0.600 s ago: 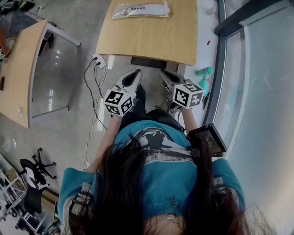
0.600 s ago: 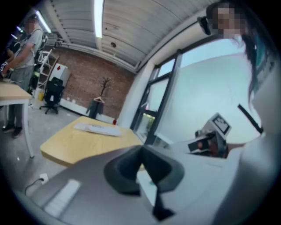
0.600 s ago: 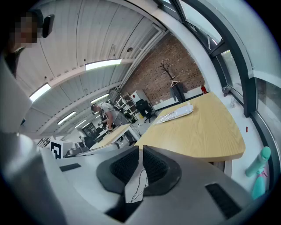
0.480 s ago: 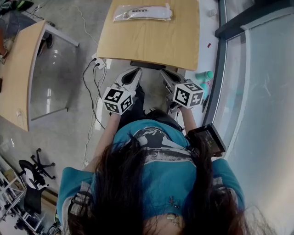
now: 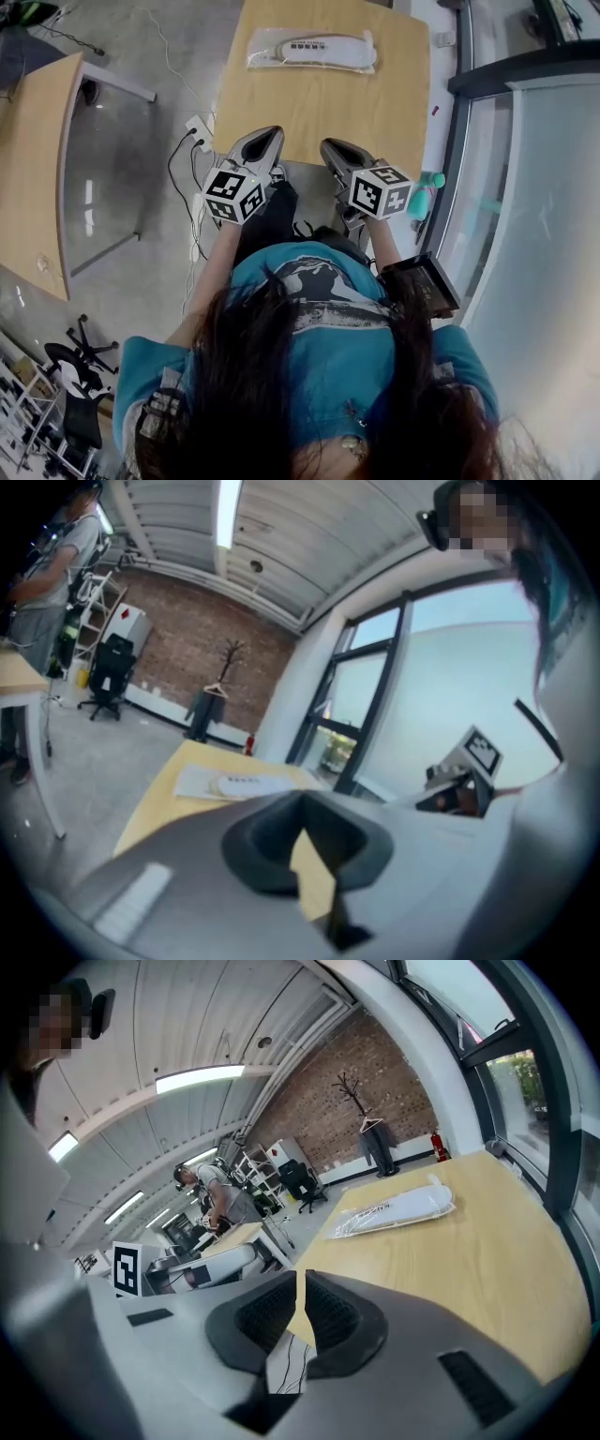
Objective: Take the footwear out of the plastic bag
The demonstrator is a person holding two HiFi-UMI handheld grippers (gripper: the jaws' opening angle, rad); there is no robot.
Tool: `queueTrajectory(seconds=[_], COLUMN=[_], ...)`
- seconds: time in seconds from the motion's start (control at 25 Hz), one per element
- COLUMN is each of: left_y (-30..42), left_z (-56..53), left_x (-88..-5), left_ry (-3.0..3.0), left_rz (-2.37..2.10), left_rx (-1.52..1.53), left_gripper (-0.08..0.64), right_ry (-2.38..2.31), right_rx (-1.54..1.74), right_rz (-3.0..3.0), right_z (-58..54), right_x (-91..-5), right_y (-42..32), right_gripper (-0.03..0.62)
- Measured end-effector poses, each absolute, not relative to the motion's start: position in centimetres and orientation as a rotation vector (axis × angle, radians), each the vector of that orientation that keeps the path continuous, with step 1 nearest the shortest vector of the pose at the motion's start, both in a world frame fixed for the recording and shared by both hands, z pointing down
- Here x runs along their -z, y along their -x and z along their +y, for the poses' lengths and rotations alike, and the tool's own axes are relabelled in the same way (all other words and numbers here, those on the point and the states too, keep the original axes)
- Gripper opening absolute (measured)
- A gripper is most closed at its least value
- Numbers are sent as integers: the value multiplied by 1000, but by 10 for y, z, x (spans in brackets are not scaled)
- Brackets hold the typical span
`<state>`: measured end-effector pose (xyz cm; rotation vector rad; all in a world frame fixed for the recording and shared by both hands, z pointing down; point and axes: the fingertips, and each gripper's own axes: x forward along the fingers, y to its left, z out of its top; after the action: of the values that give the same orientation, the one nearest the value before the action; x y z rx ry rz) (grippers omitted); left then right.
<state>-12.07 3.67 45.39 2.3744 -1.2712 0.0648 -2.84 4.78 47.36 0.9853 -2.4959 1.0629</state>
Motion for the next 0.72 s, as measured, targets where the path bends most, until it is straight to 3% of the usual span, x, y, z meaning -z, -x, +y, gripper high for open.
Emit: queueTrajectory(seconds=[0.28,0.72], left_y=[141,111], left_z=[-20,-53], left_x=[-470,-496], left_ry=[-2388,-2405], left_rz=[-1152,-948], left_rx=[-81,-111], left_gripper=[3,3], right_ry=[-1086,-1148], right_rx=[-1066,-1007], right_rz=[-2404,-2241], right_z=[8,1], right_x=[-487,-511], right_y=[45,27], right_gripper=[32,32])
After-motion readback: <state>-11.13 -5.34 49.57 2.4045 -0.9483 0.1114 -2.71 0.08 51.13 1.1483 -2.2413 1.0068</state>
